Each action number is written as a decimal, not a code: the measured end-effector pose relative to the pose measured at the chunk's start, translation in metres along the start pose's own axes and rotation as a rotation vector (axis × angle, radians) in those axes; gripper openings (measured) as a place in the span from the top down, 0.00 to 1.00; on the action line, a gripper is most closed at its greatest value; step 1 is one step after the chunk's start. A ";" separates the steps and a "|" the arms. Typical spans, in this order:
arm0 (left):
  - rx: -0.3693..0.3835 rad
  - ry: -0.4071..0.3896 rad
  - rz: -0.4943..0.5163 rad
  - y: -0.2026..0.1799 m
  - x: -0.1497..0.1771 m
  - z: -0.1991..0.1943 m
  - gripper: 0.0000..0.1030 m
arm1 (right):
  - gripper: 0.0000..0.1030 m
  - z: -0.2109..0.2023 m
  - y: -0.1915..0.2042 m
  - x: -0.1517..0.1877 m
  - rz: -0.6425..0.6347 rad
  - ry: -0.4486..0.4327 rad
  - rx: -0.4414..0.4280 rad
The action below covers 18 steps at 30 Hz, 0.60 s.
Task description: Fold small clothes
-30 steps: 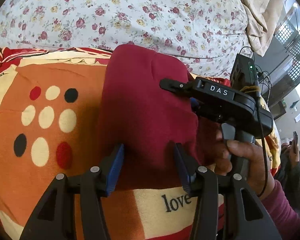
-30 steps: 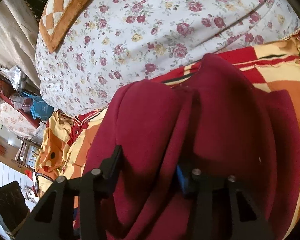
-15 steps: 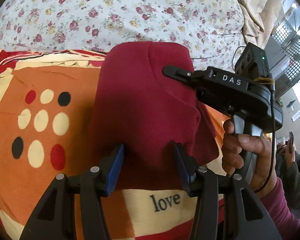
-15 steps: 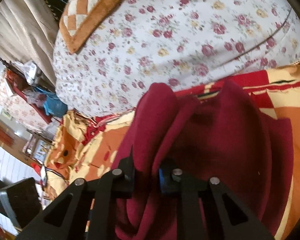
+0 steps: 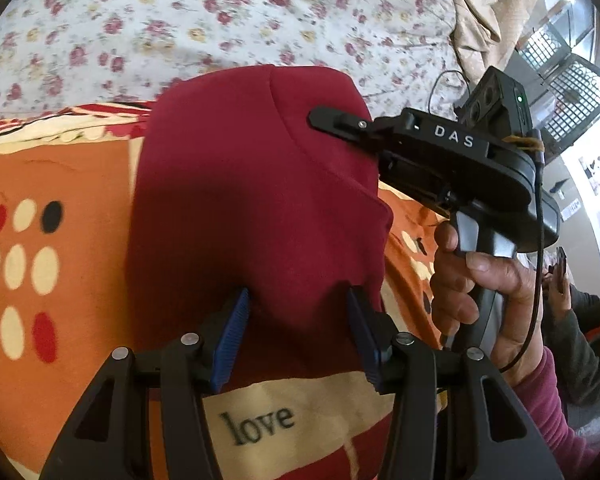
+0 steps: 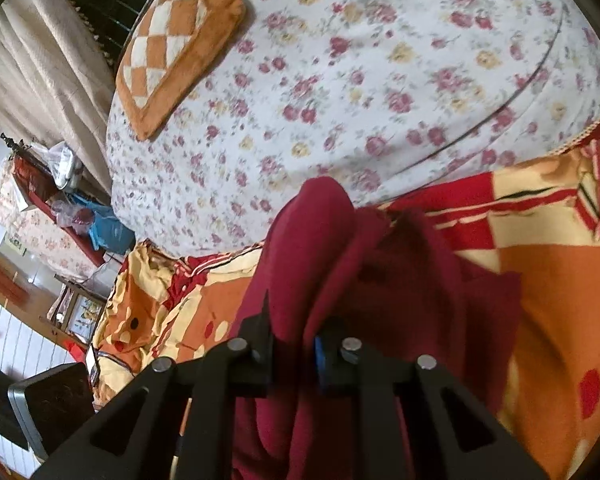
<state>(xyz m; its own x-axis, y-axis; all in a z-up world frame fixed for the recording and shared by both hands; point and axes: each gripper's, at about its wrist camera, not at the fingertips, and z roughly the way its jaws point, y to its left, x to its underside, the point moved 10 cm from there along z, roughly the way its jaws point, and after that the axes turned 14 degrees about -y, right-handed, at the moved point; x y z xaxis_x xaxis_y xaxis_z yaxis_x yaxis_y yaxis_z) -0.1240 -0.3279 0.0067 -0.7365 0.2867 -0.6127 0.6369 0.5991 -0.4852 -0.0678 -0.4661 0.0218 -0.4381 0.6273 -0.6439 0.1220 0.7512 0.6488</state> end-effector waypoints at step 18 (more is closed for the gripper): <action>-0.001 0.044 0.052 -0.023 0.013 0.031 0.61 | 0.86 0.014 -0.101 0.021 0.081 0.053 0.197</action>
<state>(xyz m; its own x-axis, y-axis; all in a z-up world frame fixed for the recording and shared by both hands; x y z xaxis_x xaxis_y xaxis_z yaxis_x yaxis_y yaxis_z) -0.1409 -0.3615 -0.0093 -0.7115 0.3499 -0.6094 0.6745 0.5833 -0.4525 -0.0769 -0.5254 -0.0632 -0.4656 0.6793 -0.5672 0.3278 0.7277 0.6025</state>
